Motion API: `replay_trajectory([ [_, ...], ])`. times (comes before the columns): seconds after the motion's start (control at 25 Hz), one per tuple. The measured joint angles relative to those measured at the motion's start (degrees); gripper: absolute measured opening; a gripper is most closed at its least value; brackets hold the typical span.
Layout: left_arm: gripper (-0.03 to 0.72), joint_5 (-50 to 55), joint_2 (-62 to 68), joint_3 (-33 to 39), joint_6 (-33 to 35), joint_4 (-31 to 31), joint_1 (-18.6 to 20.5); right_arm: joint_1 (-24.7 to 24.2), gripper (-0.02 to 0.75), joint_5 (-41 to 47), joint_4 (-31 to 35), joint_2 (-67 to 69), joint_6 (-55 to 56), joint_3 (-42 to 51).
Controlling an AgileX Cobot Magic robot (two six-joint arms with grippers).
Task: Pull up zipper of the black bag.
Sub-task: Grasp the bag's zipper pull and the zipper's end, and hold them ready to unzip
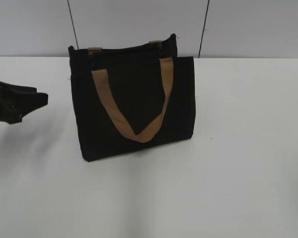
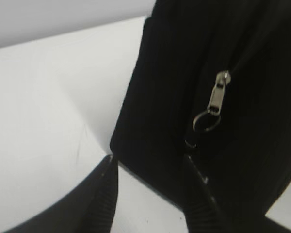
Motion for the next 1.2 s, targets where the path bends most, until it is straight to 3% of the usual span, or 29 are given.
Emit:
replay_trajectory([
  [0.12, 0.328, -2.71, 6.41, -3.27, -0.11, 7.09, 0.32, 0.00, 0.482, 0.00, 0.00, 0.00, 0.00, 0.00],
  [0.24, 0.328, -6.46, 12.75, -6.77, 1.39, 9.43, -0.77, 0.00, 0.482, 0.00, 0.00, 0.00, 0.00, 0.00],
  [0.56, 0.329, -10.93, 23.76, -15.17, 4.65, 9.39, -5.54, 0.00, 0.482, 0.00, 0.17, 0.00, 0.00, 0.00],
  [0.8, 0.326, -10.94, 25.86, -16.35, 10.37, 2.62, -8.06, 0.00, 0.482, 0.00, 0.17, 0.00, 0.00, 0.00],
  [0.88, 0.295, -10.88, 26.09, -16.35, 11.16, 0.71, -8.59, 0.00, 0.482, 0.00, 0.17, 0.00, 0.00, 0.00],
  [1.04, 0.067, -10.71, 26.15, -16.35, 12.03, -2.76, -9.26, 0.00, 0.482, 0.00, 0.17, 0.00, 0.00, 0.00],
  [1.2, 0.026, -10.71, 26.15, -16.35, 12.23, -3.32, -9.26, 0.00, 0.482, 0.00, 0.17, 0.00, 0.00, 0.00],
])
